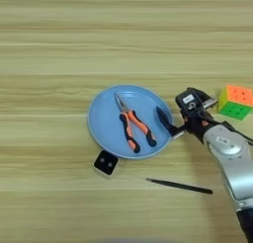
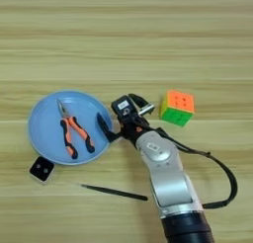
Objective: Move the objects on the table
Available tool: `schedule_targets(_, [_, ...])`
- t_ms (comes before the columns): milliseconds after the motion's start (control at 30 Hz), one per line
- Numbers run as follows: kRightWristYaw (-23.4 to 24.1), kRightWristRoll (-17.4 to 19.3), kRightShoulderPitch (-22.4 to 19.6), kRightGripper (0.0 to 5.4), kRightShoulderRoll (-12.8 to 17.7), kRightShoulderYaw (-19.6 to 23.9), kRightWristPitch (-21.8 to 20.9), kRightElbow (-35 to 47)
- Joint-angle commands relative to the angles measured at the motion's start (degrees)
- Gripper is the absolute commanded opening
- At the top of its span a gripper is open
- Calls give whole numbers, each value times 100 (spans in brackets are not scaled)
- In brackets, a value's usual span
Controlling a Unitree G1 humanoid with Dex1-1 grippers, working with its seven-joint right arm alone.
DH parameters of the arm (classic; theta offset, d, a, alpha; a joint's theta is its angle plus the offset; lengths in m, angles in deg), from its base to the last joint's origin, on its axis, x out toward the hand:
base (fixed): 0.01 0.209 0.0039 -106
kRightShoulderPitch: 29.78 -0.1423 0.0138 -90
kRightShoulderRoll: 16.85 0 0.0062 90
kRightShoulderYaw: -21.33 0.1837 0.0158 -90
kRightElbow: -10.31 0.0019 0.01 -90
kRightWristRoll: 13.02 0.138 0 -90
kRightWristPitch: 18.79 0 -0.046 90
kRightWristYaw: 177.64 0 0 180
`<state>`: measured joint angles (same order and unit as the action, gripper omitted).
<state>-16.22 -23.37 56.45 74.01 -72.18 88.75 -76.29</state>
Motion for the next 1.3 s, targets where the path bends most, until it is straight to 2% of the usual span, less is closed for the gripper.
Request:
schedule_targets(33, [194,-97,-391,537,141,118,43,99])
schedule_targets(133, [295,-176,-446,537,177,143,170,33])
schedule_targets(533, [817,-682,-618,537,388,174,101,-252])
schedule_targets(767, [993,-823,-720,537,554,277,81,-358])
schedule_targets(1100, [999,-840,-770,537,659,416,-40,-224])
schedule_targets(1233, [1007,-792,-736,537,638,433,-265,-141])
schedule_targets(1300, [1018,-649,-690,537,574,461,-703,95])
